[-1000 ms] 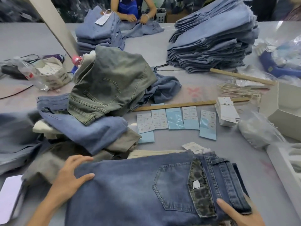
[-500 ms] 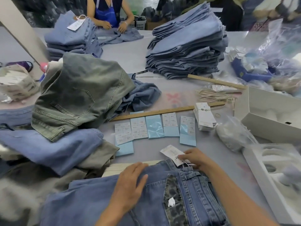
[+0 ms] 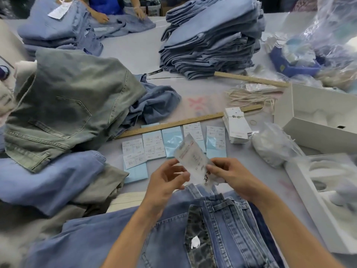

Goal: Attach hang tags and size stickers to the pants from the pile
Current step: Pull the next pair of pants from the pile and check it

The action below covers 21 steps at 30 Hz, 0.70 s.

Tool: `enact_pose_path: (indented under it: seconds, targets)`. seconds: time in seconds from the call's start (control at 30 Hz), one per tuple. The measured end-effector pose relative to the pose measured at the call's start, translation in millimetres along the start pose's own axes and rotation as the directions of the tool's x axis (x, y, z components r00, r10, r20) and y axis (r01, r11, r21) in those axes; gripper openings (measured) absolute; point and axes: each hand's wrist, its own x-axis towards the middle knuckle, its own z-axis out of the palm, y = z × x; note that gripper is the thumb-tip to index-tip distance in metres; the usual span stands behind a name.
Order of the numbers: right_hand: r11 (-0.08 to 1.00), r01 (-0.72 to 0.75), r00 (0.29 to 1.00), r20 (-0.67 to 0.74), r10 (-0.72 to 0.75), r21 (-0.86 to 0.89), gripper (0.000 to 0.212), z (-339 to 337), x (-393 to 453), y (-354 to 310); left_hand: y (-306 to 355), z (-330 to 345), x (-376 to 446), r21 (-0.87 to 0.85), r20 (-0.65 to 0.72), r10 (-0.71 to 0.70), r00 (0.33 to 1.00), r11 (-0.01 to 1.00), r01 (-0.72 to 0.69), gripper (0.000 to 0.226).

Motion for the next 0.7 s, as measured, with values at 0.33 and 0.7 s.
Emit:
enact_pose_path:
  seconds: [0.33, 0.7]
  targets:
    - [0.974, 0.034, 0.994, 0.112, -0.009, -0.225, 0.012, 5, 6, -16, -1, -4, -29, -0.019, -0.212, -0.023, 0.977, 1.0, 0.02, 0.014]
    - [0.986, 0.085, 0.995, 0.059, -0.077, -0.147, 0.003, 16, 12, -6, -15, -14, -60, -0.276, -0.133, -0.223, 0.966, 0.944, 0.18, 0.026]
